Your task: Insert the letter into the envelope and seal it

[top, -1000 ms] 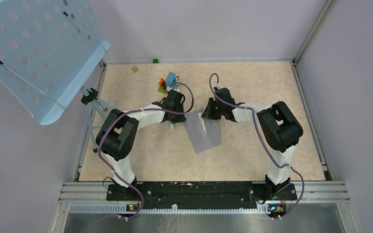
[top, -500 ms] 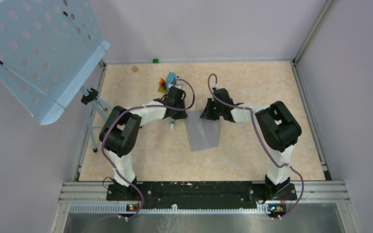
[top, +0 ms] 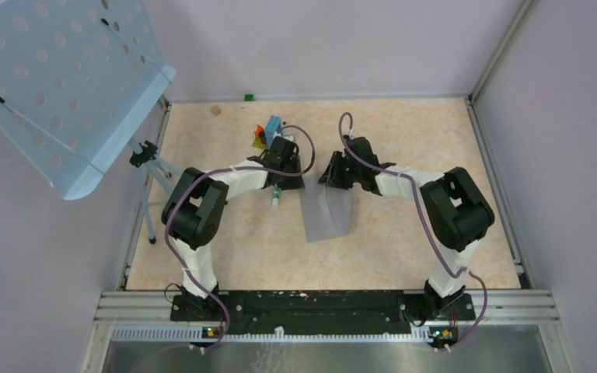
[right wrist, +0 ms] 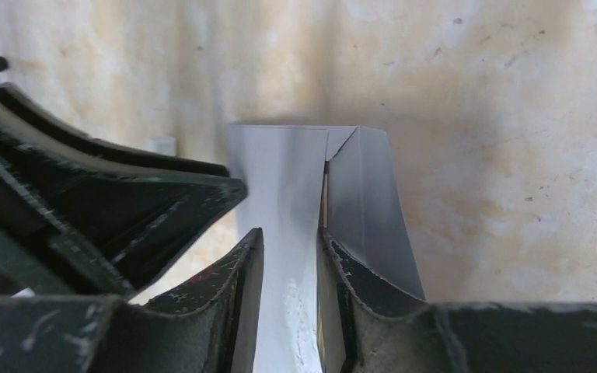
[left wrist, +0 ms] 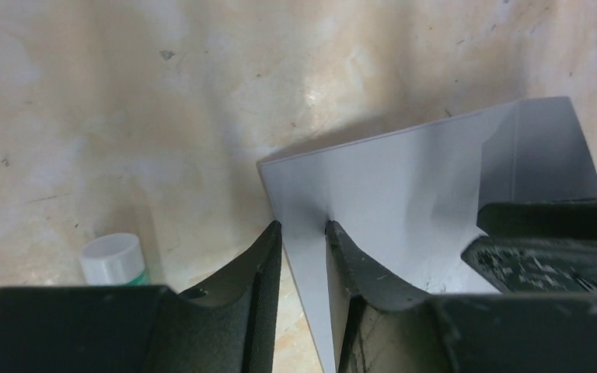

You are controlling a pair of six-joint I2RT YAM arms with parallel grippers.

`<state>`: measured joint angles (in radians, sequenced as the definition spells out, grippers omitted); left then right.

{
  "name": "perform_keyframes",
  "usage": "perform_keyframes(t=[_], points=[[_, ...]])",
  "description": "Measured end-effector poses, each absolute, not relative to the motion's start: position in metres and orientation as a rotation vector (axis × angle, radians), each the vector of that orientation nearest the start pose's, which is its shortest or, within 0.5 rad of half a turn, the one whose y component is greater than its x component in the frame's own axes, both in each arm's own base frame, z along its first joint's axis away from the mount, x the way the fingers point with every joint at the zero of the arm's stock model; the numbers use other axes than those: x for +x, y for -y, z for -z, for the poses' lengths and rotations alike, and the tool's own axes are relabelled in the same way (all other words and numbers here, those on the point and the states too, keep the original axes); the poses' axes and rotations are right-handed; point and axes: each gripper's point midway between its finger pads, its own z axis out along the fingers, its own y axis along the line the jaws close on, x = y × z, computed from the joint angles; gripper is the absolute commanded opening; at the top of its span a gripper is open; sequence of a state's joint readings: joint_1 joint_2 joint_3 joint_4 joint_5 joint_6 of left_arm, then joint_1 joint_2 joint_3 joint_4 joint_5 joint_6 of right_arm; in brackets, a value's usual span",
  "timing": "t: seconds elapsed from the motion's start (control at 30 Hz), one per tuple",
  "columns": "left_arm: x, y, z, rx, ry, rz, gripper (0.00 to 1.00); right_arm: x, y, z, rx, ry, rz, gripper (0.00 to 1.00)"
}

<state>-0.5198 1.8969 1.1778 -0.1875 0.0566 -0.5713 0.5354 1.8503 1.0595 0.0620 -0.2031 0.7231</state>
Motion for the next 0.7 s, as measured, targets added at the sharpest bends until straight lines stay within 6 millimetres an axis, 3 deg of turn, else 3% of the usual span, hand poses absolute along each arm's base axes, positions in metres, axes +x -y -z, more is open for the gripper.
perform_keyframes(t=[0.2, 0.43, 0.57, 0.7], points=[[0.381, 0.262, -0.036, 0.016, -2.549, 0.556, 0.40, 0.370, -0.293, -0.079, 0.128, -2.389, -0.899, 0.35], [0.388, 0.268, -0.061, 0.067, -2.507, 0.583, 0.47, 0.372, -0.289, -0.096, 0.132, -2.355, -0.910, 0.37], [0.382, 0.257, -0.083, 0.083, -2.488, 0.535, 0.54, 0.368, -0.283, -0.101, 0.131, -2.353, -0.903, 0.44], [0.375, 0.228, -0.109, 0.078, -2.437, 0.430, 0.58, 0.357, -0.276, -0.107, 0.115, -2.352, -0.895, 0.52]])
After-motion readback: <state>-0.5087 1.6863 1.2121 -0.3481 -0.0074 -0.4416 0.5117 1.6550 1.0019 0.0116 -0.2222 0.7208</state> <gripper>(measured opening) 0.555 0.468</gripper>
